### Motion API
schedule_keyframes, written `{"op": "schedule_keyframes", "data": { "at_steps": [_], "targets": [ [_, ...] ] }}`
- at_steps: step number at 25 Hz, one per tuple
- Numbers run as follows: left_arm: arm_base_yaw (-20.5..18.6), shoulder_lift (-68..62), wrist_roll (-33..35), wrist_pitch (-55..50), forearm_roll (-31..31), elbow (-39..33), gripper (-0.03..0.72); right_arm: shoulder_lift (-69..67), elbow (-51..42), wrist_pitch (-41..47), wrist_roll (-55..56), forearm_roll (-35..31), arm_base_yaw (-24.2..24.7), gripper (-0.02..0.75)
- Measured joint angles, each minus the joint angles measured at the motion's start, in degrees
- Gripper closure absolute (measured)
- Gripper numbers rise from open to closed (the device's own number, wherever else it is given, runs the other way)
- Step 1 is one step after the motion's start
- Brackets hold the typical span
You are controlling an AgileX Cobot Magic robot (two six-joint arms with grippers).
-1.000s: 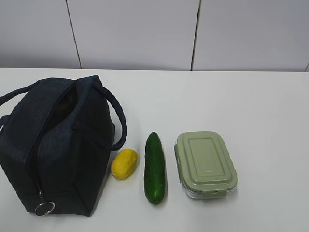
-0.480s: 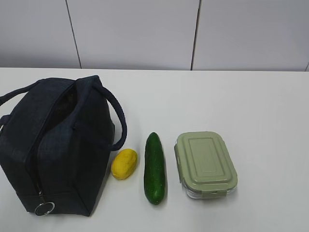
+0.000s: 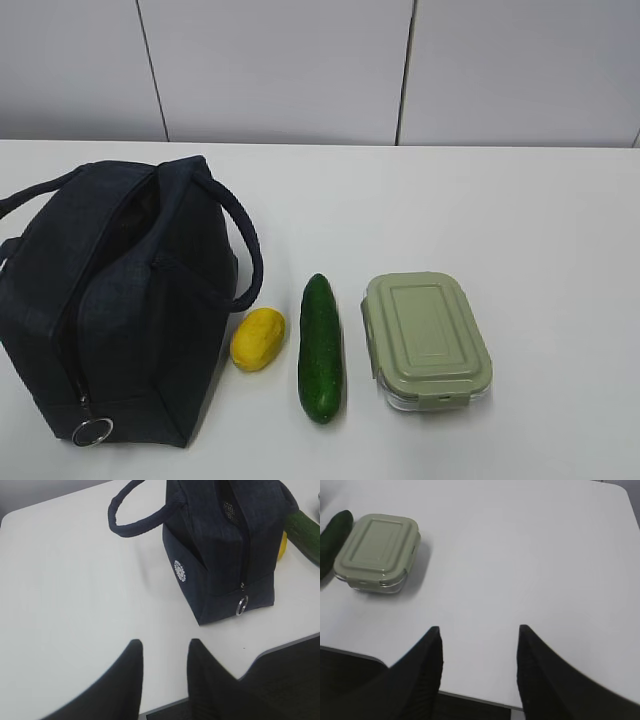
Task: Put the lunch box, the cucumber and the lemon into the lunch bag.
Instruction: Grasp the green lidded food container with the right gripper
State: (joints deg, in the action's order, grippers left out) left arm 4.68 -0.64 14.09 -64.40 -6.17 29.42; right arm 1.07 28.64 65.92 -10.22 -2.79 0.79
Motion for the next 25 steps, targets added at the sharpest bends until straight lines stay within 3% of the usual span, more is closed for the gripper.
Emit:
{"op": "schedule_keyframes", "data": {
  "at_steps": [7,11,18,22,25],
  "targets": [
    [0.0,0.0,0.0,0.0,0.0,0.0,0.486,-6.8,0.5,-1.7,0.0,-13.2,0.0,0.372],
    [0.0,0.0,0.0,0.0,0.0,0.0,0.486,-16.0,0.5,-6.1,-3.2,-27.3,0.0,0.372],
    [0.0,0.0,0.0,0.0,0.0,0.0,0.486,-37.2,2.2,-7.9,-20.9,-51.4,0.0,0.372],
    [0.0,0.0,0.0,0.0,0.0,0.0,0.486,-51.4,7.1,-3.6,-30.4,-58.2,0.0,0.372],
    [0.0,0.0,0.0,0.0,0.0,0.0,0.486,-61.8,11.8,1.2,-34.8,-59.9,0.0,0.371]
  ]
}}
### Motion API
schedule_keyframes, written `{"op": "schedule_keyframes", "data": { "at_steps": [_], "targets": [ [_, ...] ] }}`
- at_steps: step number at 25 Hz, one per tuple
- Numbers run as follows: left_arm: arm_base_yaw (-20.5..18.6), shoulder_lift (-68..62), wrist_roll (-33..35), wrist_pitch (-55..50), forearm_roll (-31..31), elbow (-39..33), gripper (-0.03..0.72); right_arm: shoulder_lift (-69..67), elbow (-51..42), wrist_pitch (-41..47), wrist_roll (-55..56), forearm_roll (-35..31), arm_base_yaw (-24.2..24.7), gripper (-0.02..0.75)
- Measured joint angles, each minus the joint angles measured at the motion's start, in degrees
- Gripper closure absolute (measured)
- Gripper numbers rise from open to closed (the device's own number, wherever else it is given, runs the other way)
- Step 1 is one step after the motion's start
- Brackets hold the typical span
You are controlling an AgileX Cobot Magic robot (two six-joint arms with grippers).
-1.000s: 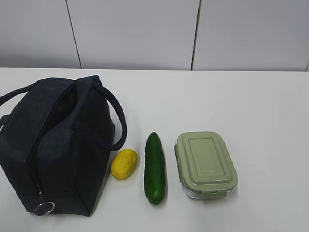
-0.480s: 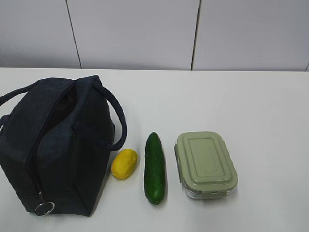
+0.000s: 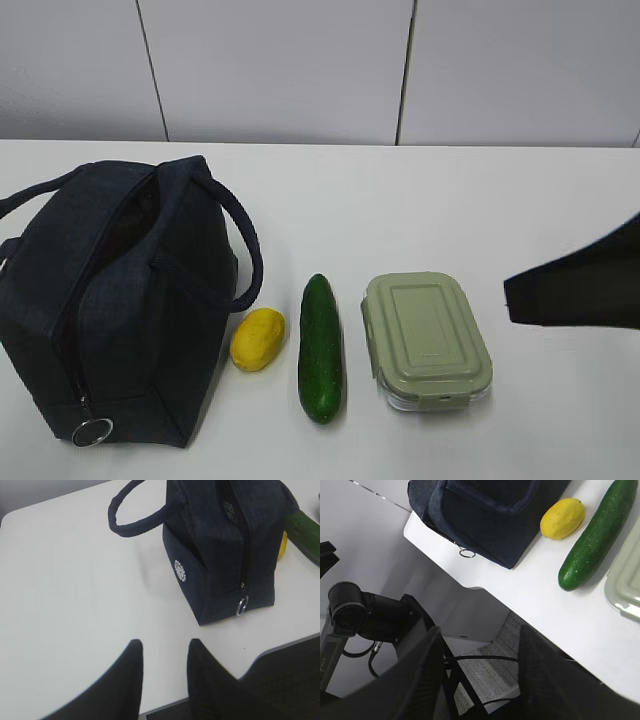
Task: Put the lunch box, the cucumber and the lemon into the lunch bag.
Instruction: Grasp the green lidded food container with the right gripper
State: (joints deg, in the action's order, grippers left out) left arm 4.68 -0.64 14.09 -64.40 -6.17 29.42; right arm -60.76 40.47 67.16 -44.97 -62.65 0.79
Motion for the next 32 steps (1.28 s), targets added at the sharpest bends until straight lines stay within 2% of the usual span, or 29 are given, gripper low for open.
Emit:
{"op": "schedule_keyframes", "data": {
  "at_steps": [6,12,15,20,25,32],
  "targets": [
    [0.0,0.0,0.0,0.0,0.0,0.0,0.486,-13.9,7.2,1.2,-3.4,-0.1,1.8,0.369],
    [0.0,0.0,0.0,0.0,0.0,0.0,0.486,-21.5,9.5,1.3,-7.6,-0.3,11.9,0.368],
    [0.0,0.0,0.0,0.0,0.0,0.0,0.486,-24.8,10.4,1.2,-9.7,-0.3,14.9,0.363],
    [0.0,0.0,0.0,0.0,0.0,0.0,0.486,-31.2,13.6,1.1,-11.0,2.5,15.3,0.278],
    [0.0,0.0,0.0,0.0,0.0,0.0,0.486,-36.6,15.4,1.0,-11.4,3.4,15.3,0.159],
    [0.0,0.0,0.0,0.0,0.0,0.0,0.486,-44.2,15.7,0.6,-16.2,1.1,15.3,0.134]
  ]
}}
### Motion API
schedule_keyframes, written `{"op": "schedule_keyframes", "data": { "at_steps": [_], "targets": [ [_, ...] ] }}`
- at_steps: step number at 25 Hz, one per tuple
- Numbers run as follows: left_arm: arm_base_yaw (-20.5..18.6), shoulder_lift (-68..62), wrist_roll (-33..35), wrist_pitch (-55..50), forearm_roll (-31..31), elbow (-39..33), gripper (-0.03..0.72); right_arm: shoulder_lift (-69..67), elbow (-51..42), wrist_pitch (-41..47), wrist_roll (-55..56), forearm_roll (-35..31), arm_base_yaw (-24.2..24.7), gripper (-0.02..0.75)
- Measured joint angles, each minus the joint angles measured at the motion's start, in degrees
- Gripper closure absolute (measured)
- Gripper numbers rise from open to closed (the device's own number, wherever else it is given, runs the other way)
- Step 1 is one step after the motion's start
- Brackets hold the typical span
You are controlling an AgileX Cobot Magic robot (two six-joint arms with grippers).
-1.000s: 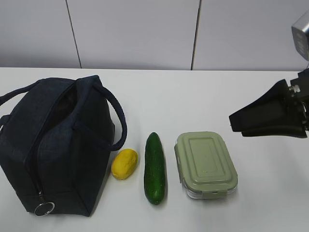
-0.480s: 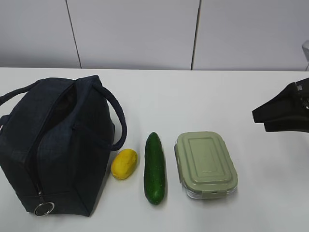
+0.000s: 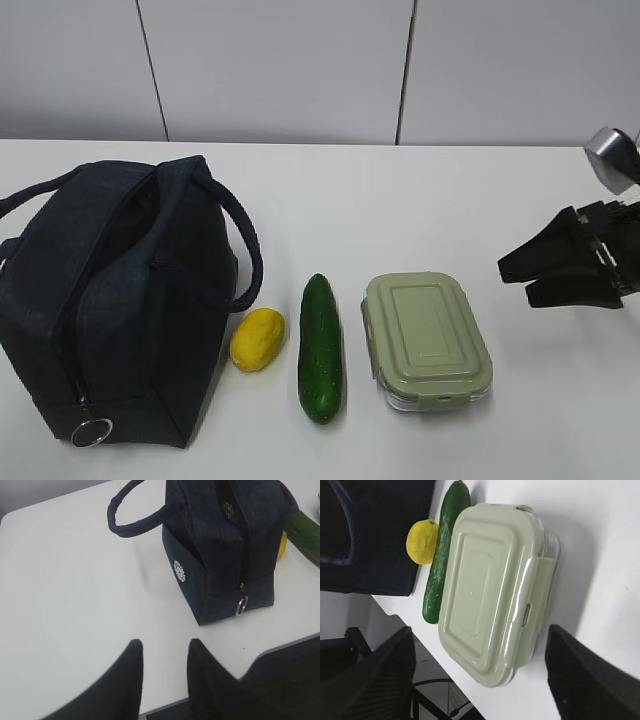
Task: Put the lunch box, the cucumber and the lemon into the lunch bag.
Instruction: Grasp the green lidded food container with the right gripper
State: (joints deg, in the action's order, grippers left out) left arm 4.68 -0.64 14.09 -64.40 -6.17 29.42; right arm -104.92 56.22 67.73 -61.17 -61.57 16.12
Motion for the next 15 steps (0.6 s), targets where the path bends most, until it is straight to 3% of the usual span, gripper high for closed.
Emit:
{"op": "schedule_keyframes", "data": {
  "at_steps": [15],
  "targets": [
    [0.0,0.0,0.0,0.0,0.0,0.0,0.486,-11.1,0.2,-0.6,-8.5,-6.3,-0.5,0.133]
  ]
}}
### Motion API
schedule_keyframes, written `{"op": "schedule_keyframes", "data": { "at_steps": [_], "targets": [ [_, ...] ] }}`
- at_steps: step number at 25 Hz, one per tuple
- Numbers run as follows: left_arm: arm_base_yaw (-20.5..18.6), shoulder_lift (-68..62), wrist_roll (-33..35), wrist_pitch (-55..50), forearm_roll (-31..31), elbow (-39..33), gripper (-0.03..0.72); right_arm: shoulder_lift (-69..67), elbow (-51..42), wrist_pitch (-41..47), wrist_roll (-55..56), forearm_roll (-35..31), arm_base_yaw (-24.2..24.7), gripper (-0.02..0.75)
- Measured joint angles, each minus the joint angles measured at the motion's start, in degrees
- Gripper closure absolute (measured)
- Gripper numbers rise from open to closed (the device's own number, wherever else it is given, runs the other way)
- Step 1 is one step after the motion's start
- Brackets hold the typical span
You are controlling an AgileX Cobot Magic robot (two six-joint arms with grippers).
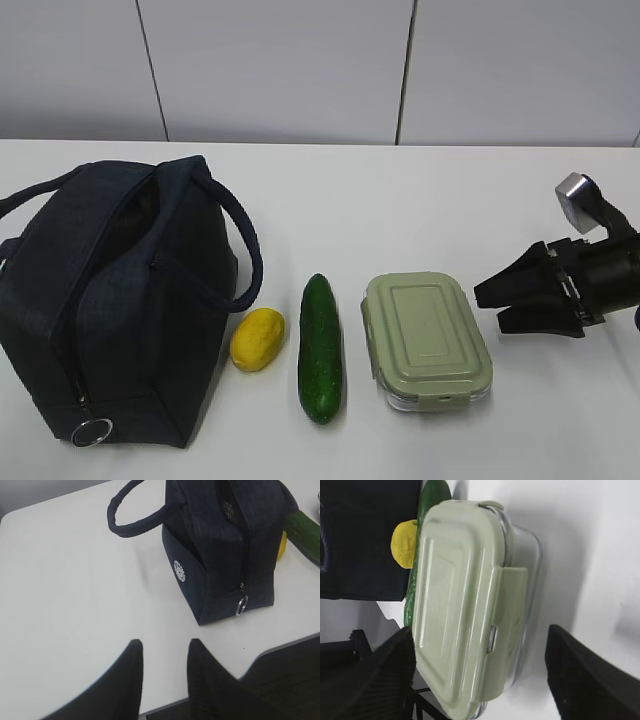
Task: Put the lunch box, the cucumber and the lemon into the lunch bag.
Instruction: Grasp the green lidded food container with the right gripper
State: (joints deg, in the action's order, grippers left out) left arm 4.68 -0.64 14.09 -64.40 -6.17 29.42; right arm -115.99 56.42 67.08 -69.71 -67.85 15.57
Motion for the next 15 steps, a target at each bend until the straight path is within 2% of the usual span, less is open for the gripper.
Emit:
{"op": "schedule_keyframes", "data": {
  "at_steps": [7,15],
  "targets": [
    [0.0,0.0,0.0,0.0,0.0,0.0,0.486,-0.1,0.0,0.0,-2.3,-0.6,-2.2,0.133],
    [0.0,0.0,0.0,0.0,0.0,0.0,0.486,-2.9,0.0,-0.1,-3.3,-1.6,-2.3,0.133]
  ]
}}
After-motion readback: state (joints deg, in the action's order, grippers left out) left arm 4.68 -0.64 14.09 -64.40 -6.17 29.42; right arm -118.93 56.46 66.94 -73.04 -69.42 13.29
